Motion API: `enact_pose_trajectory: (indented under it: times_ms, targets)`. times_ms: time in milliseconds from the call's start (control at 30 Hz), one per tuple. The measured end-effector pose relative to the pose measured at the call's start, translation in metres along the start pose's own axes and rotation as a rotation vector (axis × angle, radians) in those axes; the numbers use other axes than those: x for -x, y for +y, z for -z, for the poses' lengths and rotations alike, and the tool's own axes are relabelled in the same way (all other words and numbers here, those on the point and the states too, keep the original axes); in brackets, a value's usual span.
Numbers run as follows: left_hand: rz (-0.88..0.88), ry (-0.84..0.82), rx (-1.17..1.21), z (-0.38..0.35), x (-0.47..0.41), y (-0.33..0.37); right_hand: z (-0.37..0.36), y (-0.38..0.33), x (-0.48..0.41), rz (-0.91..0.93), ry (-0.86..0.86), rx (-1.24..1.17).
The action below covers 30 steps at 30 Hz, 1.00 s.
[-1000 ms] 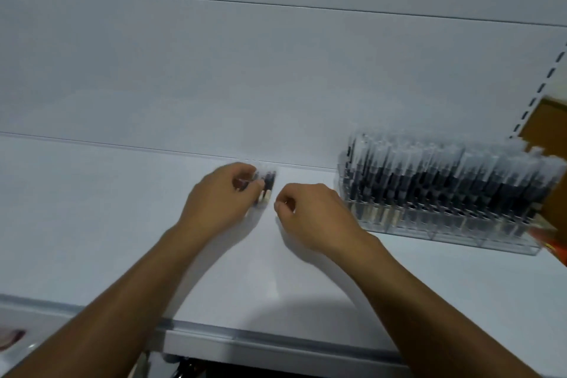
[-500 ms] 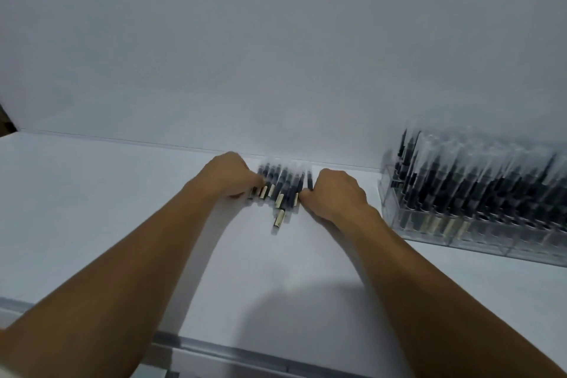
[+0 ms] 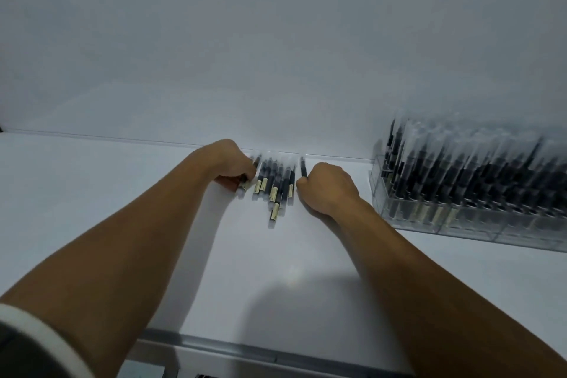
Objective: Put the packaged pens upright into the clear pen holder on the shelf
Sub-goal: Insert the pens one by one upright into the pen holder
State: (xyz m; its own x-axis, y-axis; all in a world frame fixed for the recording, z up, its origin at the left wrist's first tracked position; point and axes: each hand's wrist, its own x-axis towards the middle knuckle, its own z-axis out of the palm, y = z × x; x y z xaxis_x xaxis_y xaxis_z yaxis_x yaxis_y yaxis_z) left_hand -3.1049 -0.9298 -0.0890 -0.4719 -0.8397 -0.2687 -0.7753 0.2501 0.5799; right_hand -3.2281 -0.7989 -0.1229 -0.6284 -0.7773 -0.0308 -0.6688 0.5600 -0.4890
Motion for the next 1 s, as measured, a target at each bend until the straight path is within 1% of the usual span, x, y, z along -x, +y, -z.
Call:
enact_pose_trajectory:
  times_ms: [100,167,233,367,467,533,733,867,1000]
  targets:
    - [0.004,0.059,0.187,0.002,0.006,-0.014,0.003,0.005,0.005,0.008,-0.002,-0.122]
    - [-0.033,0.07,0.34,0.003,0.016,-0.02,0.005,0.007,0.011,0.031,0.006,-0.207]
    - [-0.118,0.094,0.464,0.002,0.027,-0.021,0.008,0.006,0.019,0.056,0.021,-0.301]
    - [-0.338,0.167,0.642,-0.01,0.058,-0.015,0.02,0.005,0.043,0.137,0.067,-0.539]
    - [-0.465,0.15,0.898,-0.026,0.088,-0.004,0.036,0.011,0.068,0.23,0.086,-0.627]
    - [-0.5,0.141,0.984,-0.038,0.103,0.002,0.047,0.021,0.083,0.276,0.104,-0.655]
    - [-0.586,0.067,0.999,-0.082,0.132,0.039,0.078,0.072,0.119,0.316,0.206,-0.733]
    - [-0.653,-0.03,0.958,-0.109,0.142,0.07,0.097,0.111,0.13,0.264,0.297,-0.716]
    - [-0.703,-0.115,0.971,-0.128,0.147,0.099,0.12,0.139,0.137,0.22,0.389,-0.713]
